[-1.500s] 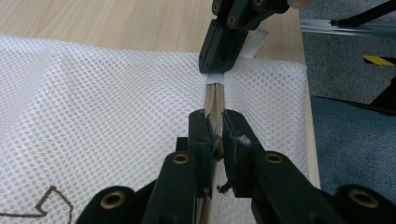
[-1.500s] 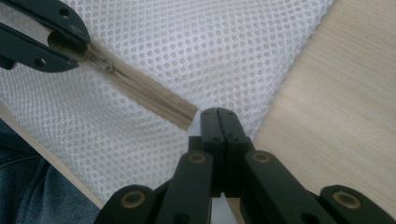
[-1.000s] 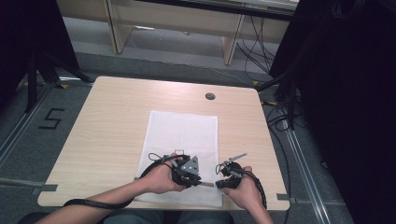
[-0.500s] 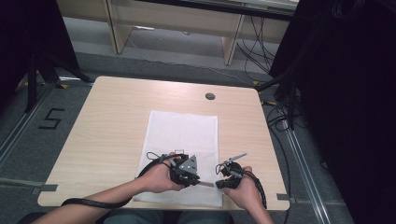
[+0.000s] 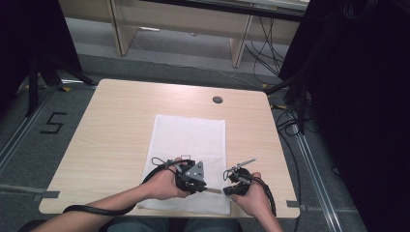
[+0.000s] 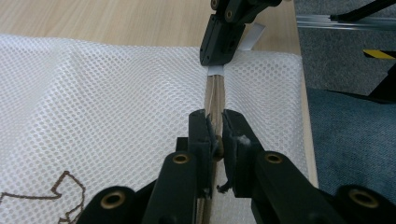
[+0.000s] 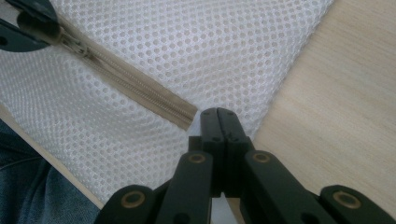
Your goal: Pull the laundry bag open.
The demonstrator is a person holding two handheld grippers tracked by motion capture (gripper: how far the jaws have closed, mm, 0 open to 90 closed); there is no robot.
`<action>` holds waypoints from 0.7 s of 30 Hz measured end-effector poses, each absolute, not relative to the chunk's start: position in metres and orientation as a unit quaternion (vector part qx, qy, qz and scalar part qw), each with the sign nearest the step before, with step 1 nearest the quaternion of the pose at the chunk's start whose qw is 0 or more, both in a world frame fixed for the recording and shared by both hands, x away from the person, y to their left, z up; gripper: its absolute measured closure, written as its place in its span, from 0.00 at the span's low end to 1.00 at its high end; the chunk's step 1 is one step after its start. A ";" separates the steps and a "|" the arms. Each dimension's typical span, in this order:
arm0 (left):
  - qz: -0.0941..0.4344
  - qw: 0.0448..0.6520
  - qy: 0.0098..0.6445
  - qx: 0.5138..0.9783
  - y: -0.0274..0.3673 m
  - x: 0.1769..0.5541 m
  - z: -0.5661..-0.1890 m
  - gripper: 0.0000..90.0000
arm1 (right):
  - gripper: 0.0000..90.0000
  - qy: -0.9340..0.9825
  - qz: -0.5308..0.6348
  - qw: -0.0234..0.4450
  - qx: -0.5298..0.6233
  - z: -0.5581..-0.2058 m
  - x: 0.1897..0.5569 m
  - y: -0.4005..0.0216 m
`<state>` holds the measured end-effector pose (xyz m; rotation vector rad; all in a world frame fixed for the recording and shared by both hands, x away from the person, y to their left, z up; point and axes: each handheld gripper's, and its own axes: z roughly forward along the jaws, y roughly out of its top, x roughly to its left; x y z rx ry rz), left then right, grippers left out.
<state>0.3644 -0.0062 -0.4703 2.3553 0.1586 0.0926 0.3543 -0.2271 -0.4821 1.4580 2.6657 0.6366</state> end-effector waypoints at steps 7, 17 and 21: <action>0.035 0.388 0.071 0.918 -0.001 0.364 -0.469 0.91 | 1.00 0.857 0.203 0.016 0.474 -0.482 0.354 -0.227; 0.034 0.388 0.069 0.918 0.001 0.364 -0.469 0.91 | 1.00 0.860 0.206 0.017 0.467 -0.482 0.355 -0.228; 0.033 0.386 0.070 0.919 0.004 0.365 -0.468 0.91 | 1.00 0.859 0.208 0.017 0.467 -0.482 0.355 -0.227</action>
